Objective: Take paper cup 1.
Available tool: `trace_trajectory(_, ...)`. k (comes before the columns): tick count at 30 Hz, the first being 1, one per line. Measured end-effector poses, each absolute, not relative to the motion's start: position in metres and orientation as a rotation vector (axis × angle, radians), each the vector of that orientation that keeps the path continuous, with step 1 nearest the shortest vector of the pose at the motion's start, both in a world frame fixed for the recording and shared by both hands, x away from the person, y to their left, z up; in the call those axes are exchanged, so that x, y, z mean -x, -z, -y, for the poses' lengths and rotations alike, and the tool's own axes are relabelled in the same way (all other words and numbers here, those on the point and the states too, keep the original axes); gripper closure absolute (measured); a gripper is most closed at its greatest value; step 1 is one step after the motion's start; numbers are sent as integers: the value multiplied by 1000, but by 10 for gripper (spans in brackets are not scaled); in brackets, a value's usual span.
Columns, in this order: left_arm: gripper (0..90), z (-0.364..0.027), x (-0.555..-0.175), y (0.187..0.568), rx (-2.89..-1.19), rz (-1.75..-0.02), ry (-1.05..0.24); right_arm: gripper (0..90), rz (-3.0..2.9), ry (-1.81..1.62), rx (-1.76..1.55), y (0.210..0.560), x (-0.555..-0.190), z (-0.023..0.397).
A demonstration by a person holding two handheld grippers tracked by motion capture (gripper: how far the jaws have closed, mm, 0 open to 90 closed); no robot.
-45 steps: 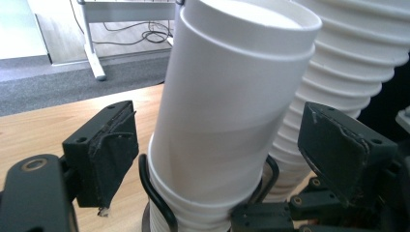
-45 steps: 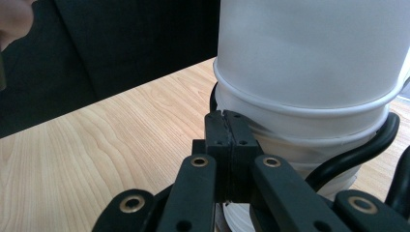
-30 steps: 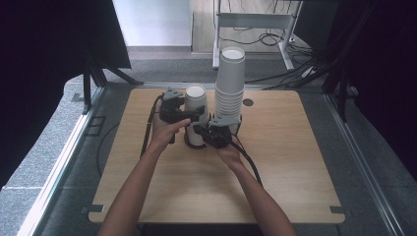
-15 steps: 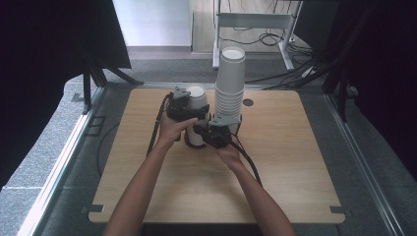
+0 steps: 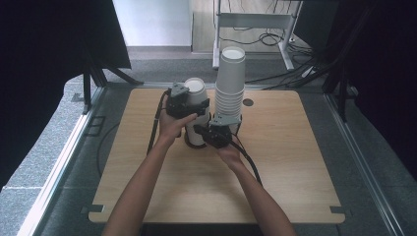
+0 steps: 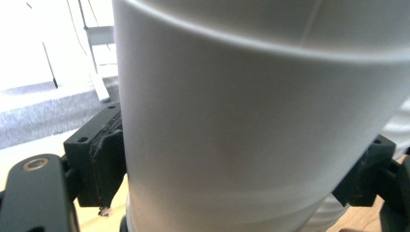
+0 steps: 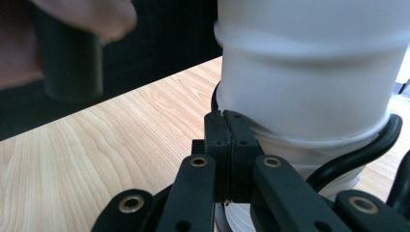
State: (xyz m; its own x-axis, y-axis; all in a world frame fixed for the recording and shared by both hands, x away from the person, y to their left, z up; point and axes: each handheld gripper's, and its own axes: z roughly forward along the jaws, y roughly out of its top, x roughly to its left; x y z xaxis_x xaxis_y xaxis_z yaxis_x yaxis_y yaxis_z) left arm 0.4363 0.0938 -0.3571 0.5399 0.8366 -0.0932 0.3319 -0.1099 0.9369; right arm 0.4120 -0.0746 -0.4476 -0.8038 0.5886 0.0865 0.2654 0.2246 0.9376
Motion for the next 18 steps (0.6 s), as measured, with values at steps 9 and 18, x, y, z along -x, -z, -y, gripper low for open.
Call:
trace_trajectory(9, 149, -101, -420, 316, -1606, -938, -636, 893, -2196, -1600, -794, 446, -413, 77)
trace_trajectory(18, 150, -116, -399, 293, -1559, -901, -656, 888, -2209, -1606, -812, 445, -410, 78)
